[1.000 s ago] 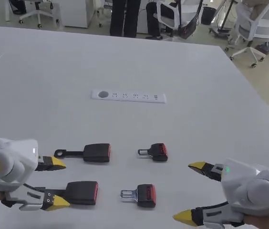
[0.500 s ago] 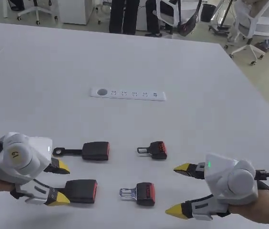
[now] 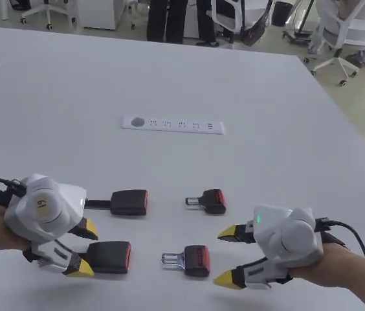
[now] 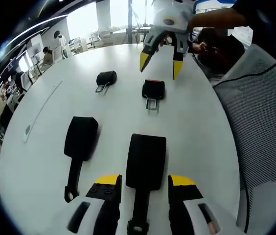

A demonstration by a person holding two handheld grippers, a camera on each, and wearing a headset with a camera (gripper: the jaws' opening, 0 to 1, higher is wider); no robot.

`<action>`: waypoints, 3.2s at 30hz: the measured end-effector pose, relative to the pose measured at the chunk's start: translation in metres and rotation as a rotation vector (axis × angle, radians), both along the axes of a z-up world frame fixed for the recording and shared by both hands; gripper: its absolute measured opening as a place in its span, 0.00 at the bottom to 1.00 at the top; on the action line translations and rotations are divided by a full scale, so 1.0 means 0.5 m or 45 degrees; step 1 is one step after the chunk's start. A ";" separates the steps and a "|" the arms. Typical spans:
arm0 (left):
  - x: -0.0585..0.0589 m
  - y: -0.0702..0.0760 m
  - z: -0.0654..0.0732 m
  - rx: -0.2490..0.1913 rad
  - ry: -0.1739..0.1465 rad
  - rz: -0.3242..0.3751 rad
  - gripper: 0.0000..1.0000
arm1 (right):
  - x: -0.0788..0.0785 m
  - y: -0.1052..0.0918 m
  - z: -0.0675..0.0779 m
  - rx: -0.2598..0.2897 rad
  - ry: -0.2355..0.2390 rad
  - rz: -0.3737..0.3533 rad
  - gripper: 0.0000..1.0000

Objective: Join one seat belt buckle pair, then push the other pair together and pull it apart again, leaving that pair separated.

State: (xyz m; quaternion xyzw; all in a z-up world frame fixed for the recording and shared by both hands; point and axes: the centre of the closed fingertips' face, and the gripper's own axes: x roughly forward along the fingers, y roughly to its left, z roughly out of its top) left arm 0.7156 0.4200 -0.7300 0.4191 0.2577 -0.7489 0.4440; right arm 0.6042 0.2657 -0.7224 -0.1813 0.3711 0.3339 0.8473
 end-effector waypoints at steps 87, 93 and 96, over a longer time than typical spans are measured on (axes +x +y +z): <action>0.007 0.004 -0.038 0.155 0.006 -0.097 0.31 | 0.050 0.060 -0.049 -0.056 0.107 0.152 0.31; 0.008 0.003 -0.039 0.161 0.005 -0.092 0.31 | 0.057 0.073 -0.048 -0.038 0.112 0.147 0.31; 0.008 0.003 -0.039 0.163 0.006 -0.090 0.31 | 0.061 0.079 -0.047 -0.037 0.111 0.150 0.31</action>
